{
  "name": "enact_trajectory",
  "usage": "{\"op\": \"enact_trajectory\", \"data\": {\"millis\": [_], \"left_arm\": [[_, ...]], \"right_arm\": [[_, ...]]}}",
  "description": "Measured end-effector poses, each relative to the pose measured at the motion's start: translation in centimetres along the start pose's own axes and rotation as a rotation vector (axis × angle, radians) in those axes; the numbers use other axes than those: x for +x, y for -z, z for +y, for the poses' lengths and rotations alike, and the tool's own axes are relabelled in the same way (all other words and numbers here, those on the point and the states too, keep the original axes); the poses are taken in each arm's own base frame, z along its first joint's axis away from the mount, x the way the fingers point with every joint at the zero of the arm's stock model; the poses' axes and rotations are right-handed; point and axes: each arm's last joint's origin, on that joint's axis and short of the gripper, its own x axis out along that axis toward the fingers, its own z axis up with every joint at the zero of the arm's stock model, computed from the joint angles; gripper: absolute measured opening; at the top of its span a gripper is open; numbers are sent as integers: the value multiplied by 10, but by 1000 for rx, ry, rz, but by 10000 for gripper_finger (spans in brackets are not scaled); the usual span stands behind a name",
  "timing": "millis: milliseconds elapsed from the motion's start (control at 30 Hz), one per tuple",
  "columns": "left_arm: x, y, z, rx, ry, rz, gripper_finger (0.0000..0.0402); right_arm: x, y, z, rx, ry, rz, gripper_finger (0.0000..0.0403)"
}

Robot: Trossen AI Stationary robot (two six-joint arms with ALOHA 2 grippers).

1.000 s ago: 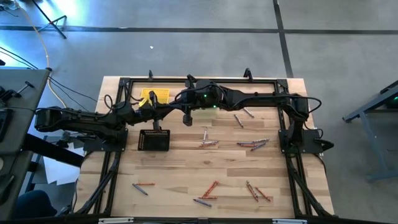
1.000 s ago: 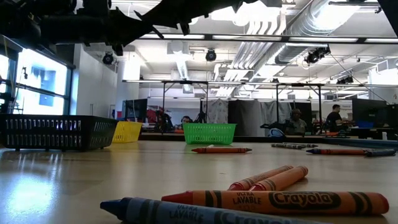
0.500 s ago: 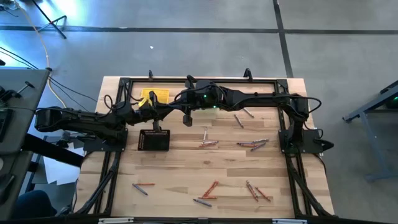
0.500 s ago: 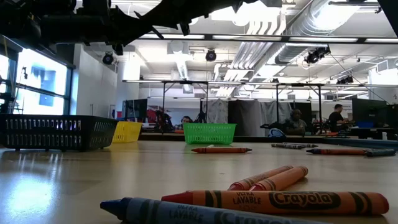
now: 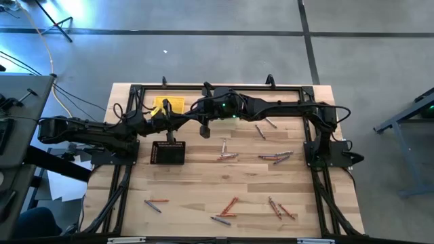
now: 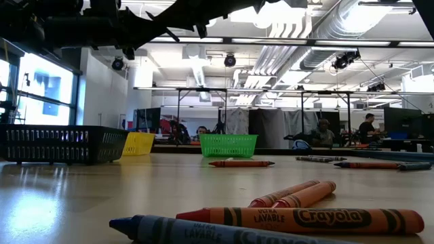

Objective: Sort crayons
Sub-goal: Put the blue crayon into the yellow bin

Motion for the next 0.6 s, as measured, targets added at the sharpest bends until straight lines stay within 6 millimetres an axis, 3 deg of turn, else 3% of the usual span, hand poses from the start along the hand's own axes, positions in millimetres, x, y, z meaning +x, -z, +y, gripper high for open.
{"op": "enact_trajectory", "data": {"millis": [200, 600], "left_arm": [[0, 0, 0, 0, 3, 2, 2], [0, 0, 0, 4, 11, 2, 1]], "right_arm": [[0, 1, 0, 26, -2, 13, 27], [0, 2, -1, 27, 4, 17, 111]]}}
